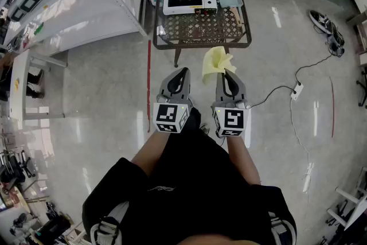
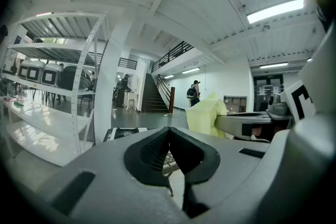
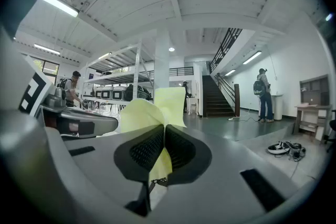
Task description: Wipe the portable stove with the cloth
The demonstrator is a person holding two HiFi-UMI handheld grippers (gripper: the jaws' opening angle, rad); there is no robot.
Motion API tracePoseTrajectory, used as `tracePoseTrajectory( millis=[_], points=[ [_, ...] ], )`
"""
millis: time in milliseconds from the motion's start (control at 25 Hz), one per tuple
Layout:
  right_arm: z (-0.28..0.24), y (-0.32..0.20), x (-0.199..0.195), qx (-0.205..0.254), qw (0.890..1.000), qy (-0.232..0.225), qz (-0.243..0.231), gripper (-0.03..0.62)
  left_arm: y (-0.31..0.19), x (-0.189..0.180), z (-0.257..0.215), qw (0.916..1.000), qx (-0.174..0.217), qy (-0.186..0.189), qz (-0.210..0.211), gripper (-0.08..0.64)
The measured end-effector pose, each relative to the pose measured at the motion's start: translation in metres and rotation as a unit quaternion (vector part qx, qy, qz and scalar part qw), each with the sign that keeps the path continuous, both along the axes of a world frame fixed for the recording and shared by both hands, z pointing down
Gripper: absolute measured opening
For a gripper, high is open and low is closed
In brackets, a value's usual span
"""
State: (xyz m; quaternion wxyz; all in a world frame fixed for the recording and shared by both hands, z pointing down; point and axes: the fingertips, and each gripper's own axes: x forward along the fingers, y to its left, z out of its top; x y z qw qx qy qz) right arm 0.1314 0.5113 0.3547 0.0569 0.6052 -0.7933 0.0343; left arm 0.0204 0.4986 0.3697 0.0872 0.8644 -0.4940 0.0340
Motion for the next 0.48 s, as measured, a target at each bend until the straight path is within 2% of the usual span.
tracePoseTrajectory(
  millis=[320,480],
  points=[
    [0.018,-0.051,0.005,-0.021,1.0,0.012,-0.002,0.014,-0.056,0.008,0.028,0.9997,-0.021,-0.007,0.009,0.017],
    [0.026,-0.076,0.004,-0.033,0.999,0.013,0.003,0.014,-0.081,0.008,0.042,0.999,-0.038,0.0,0.021,0.017]
  ],
)
